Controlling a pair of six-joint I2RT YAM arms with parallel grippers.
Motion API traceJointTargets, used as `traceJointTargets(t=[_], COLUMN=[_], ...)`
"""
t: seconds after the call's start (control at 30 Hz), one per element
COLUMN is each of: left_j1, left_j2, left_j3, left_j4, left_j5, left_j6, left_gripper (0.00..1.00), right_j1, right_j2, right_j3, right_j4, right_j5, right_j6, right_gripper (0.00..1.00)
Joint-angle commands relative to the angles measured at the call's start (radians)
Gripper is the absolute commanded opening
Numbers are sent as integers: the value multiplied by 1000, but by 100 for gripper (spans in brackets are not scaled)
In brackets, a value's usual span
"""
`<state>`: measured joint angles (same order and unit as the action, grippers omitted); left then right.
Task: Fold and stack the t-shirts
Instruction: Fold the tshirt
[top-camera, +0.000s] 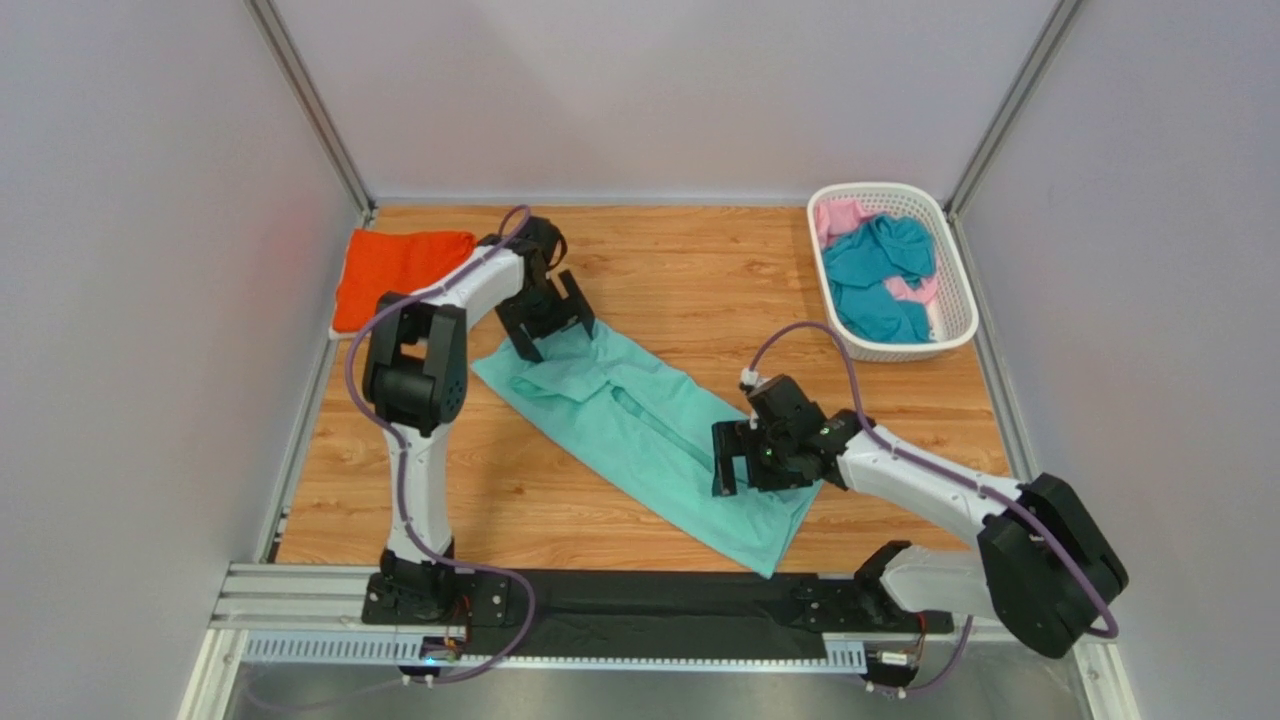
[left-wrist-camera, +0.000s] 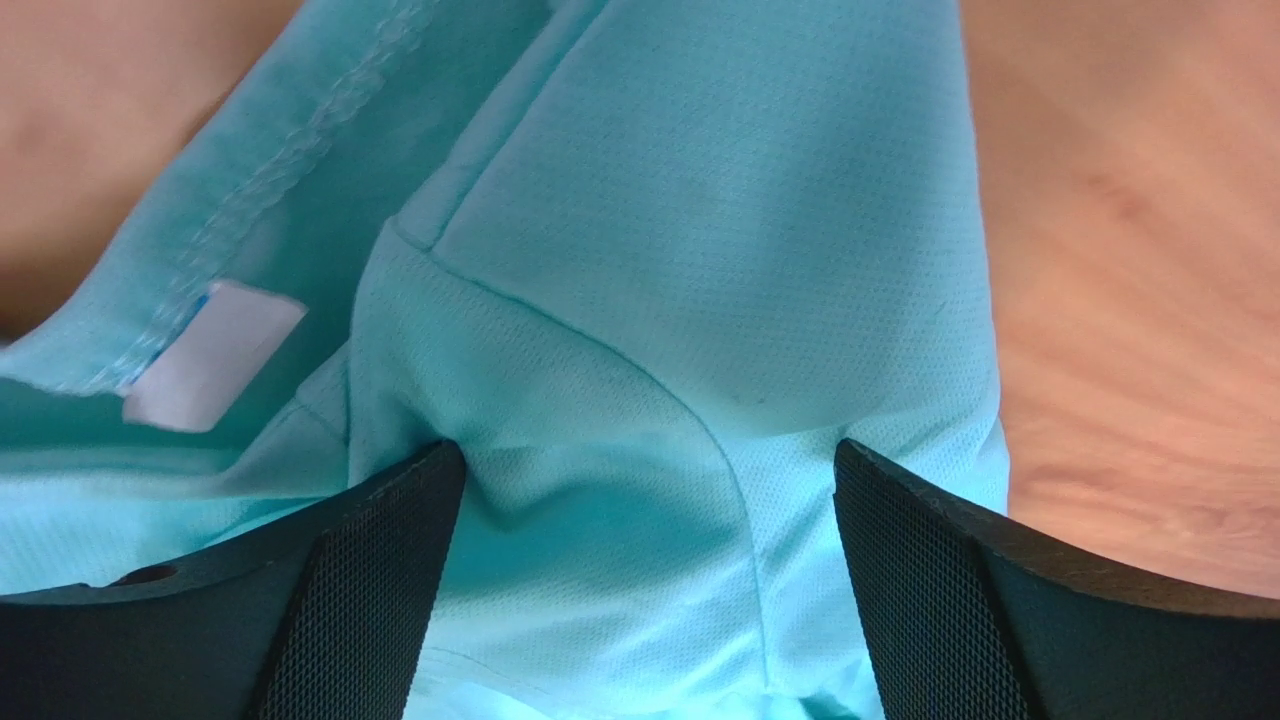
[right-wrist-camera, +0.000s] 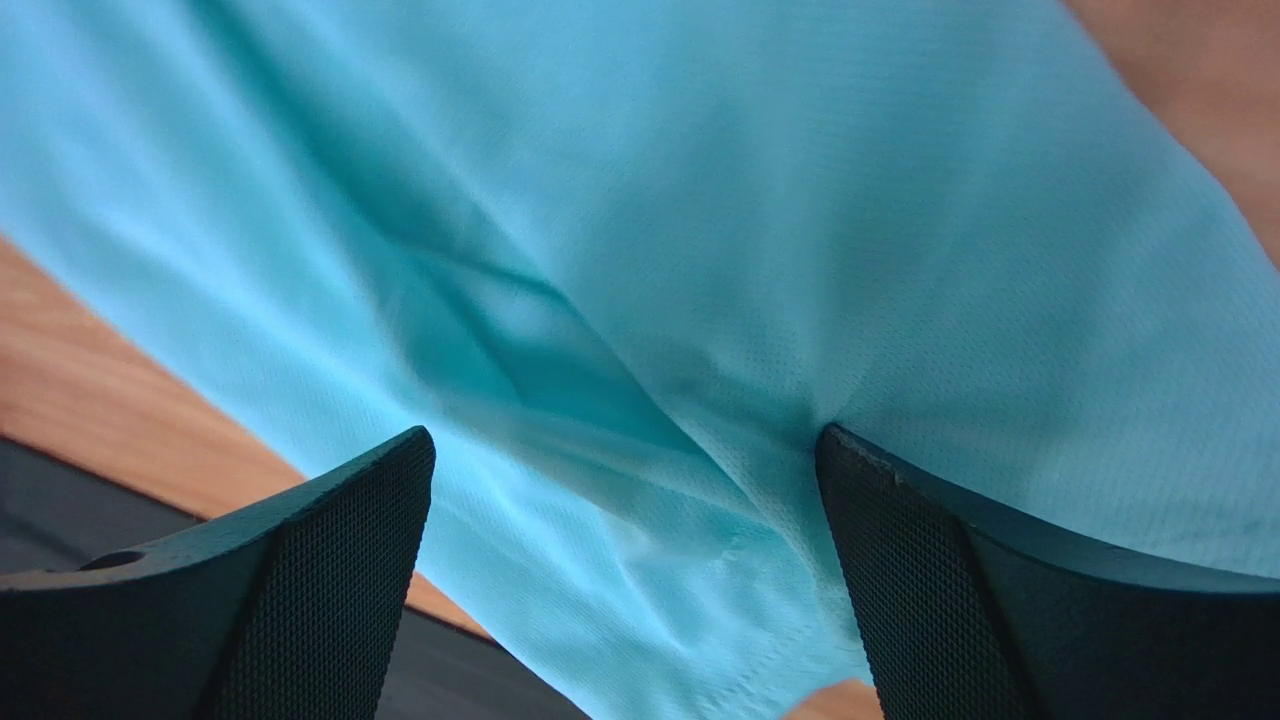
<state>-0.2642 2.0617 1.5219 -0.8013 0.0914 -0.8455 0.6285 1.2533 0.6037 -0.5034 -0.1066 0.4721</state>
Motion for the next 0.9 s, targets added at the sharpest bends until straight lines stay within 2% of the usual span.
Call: traceJointTargets(t=[0.0, 0.13, 0.23, 0.33, 0.53, 0.63, 0.87], left_j1=[-46, -76, -84, -89, -107, -110, -109], left_j2=[207, 351, 437, 489, 499, 503, 457], left_j3=[220, 524, 676, 742, 755, 765, 842], left_j4=[-106, -217, -282, -283, -266, -257, -211], left_j5=[-29, -35, -9, 34, 60, 73, 105], left_j6=[82, 121, 144, 173, 227, 241, 258], left_gripper=[100, 100, 100, 100, 100, 100, 100], right_j1=[94, 238, 348, 474, 595, 617, 605], right_j2=[-40, -83, -65, 7, 167, 184, 130], right_j3=[-73, -87, -75, -38, 83, 126, 276], right_j4=[-64, -29, 41, 107, 155, 134, -32], right_j5=[-65, -91, -134, -160, -191, -180, 31], right_j6=[85, 158, 178, 180, 165, 143, 88], right_gripper=[100, 100, 100, 100, 100, 100, 100])
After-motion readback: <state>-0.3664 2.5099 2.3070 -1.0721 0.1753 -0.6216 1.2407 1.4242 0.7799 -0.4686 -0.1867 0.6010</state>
